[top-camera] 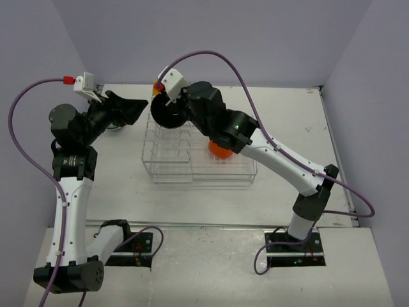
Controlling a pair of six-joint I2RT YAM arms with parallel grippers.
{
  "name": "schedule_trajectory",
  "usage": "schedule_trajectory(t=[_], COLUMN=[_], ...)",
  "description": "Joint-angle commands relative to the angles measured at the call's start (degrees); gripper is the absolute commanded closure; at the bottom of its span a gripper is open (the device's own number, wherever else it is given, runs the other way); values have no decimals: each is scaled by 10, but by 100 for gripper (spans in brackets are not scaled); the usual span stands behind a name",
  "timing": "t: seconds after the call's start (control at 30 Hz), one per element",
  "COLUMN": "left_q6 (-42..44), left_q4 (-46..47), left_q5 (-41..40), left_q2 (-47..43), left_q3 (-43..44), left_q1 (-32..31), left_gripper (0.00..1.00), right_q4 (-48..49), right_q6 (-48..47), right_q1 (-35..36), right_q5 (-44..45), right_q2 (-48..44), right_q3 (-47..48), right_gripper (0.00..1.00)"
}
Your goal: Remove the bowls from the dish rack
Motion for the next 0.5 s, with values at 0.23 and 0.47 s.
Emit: schedule_trajectory(t=[0.23,0.47], left_q6=[-10,-6], left_q4=[20,19], left_q5=[15,-1], left_q2=[-17,-13], left_q3=[-35,-54], left_q1=[-20,-30], left_gripper=[28,33], right_q4=[38,27], right_q6=[18,25], right_q1=[-9,-9], right_q5=[-16,-23], right_q2=[34,62], right_q3=[70,117], right_gripper=[100,100])
